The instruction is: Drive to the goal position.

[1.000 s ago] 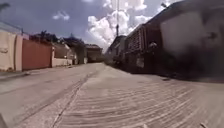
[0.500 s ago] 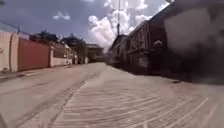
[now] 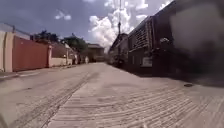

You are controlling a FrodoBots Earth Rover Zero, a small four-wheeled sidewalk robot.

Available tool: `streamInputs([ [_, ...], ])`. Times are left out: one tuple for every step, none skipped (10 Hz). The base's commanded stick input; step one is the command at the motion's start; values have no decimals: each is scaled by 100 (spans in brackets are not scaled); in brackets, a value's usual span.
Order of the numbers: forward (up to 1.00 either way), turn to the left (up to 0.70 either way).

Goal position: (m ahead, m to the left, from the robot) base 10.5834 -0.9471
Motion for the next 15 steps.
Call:
streamInputs([
  [85,0],
  [85,0],
  [85,0],
  [85,0],
  [85,0],
  [85,0],
  [85,0],
  [85,0],
  [85,0],
  [85,0],
  [85,0],
  [85,0],
  [85,0],
  [85,0],
  [85,0],
])
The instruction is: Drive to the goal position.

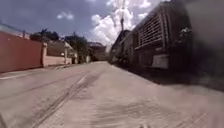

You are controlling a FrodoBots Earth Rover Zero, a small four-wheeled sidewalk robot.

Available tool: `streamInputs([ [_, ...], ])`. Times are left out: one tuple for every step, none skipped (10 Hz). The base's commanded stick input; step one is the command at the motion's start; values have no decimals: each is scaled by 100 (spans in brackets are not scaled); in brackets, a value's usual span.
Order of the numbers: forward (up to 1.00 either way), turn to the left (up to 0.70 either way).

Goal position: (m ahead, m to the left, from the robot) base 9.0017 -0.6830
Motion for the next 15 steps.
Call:
streamInputs([
  [85,0],
  [85,0],
  [85,0],
  [85,0],
  [85,0],
  [85,0],
  [85,0],
  [85,0],
  [85,0],
  [85,0],
  [85,0],
  [85,0],
  [85,0],
  [85,0],
  [85,0],
])
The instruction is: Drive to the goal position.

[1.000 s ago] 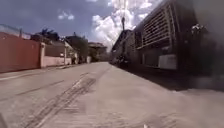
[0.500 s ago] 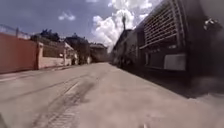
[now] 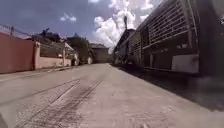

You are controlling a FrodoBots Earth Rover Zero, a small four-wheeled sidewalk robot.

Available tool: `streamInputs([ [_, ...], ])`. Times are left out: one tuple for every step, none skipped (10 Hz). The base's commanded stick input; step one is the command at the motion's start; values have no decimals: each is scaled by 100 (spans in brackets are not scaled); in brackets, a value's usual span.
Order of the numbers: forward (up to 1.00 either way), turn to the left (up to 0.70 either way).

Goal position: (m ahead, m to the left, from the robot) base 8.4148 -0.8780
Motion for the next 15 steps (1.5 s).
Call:
streamInputs([
  [85,0],
  [85,0],
  [85,0],
  [85,0],
  [85,0],
  [85,0],
  [85,0],
  [85,0],
  [85,0],
  [85,0],
  [85,0],
  [85,0],
  [85,0],
  [85,0],
  [85,0],
])
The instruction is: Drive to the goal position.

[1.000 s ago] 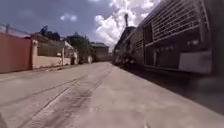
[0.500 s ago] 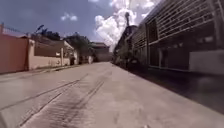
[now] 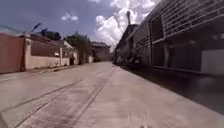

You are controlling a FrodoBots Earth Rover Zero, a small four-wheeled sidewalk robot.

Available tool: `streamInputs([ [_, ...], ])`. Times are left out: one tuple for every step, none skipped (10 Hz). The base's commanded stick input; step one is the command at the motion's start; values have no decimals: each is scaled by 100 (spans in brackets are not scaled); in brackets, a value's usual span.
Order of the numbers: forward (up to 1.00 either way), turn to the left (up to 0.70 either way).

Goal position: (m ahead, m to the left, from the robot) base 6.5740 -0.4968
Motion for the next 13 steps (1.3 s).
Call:
streamInputs([
  [85,0],
  [85,0],
  [85,0],
  [85,0],
  [85,0],
  [85,-12],
  [85,-22],
  [85,-27],
  [85,-26],
  [85,0],
  [85,0],
  [85,0],
  [85,0],
])
